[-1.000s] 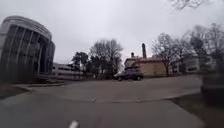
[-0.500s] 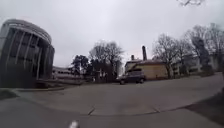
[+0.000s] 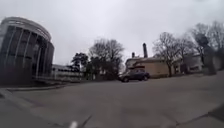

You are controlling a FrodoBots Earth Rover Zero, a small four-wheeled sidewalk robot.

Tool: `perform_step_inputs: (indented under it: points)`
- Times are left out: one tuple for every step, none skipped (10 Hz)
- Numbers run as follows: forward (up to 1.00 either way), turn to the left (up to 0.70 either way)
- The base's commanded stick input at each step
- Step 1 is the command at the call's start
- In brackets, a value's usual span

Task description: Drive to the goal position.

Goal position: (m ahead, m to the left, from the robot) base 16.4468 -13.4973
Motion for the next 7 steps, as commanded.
perform_step_inputs:
  points:
    - [1.00,0.01]
    - [1.00,0.01]
    - [1.00,0.01]
    - [1.00,0.01]
    - [1.00,0.01]
    - [1.00,0.01]
    - [1.00,0.03]
